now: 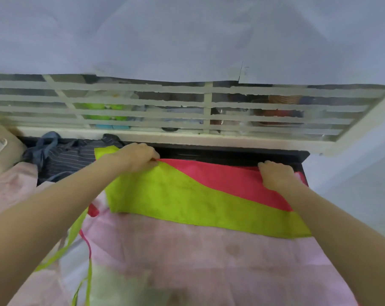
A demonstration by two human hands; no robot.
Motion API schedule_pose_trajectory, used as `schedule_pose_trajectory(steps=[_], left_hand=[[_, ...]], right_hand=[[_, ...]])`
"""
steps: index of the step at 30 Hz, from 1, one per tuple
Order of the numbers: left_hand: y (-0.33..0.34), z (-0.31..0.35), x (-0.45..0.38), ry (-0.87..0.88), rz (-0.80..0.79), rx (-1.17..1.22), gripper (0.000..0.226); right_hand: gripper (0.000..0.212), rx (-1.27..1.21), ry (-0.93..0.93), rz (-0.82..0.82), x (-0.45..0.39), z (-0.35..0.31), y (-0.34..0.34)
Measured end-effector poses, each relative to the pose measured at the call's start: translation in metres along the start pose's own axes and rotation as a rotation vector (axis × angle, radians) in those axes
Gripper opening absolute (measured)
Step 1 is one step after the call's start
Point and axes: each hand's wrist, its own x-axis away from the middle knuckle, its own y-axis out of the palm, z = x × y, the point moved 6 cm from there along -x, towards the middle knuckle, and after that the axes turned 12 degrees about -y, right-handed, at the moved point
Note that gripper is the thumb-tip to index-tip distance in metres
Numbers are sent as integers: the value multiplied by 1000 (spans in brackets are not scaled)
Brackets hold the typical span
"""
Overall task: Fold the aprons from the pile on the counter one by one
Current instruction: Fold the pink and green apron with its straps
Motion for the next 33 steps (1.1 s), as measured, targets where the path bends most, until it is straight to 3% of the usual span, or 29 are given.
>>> schedule_pose_trajectory(steps=[4,6,7,9,11,13,15,17,20,22,24,26,29,31,33], left_hand=[[12,-40,-6,-98,-43,-42,25],[19,-44,-13,-159,-93,-125,27],[21,-40,-18,-178,-119,-119,31],[23,-14,-30,-146,-147,-60,45],[22,20,-40,-43,-111,-7,52],[19,48,-46,27,-62,18,42],[17,61,-51,68,-19,43,23],[18,67,-54,116,-73,228,20],[13,71,-56,171,-158,542,34],[10,78,-57,210,-177,592,36],[7,85,-59,239,-148,525,26],[5,83,-60,193,-69,313,18],[5,62,-59,14,70,61,20],[9,51,-55,-93,160,-19,23],[8,50,-51,-160,292,1,25]], right_hand=[[28,-53,138,-82,13,43,8],[8,-303,162,-40,7,48,12],[12,-449,165,11,1,44,10],[27,-587,127,75,-10,28,5],[49,-442,-33,76,-20,1,-2],[81,-255,-264,34,-23,-30,-1],[91,-122,-355,16,-28,-44,3],[73,-63,-363,26,-34,-44,5],[38,-141,-362,19,-33,-35,-6],[25,-302,-330,-197,-28,-19,-6],[11,-280,-288,-348,-25,2,-7],[14,-160,-155,-246,-26,24,-13],[26,97,-51,175,-20,16,-22],[35,91,-201,386,-8,-27,-17],[49,-79,-414,319,3,-78,5]])
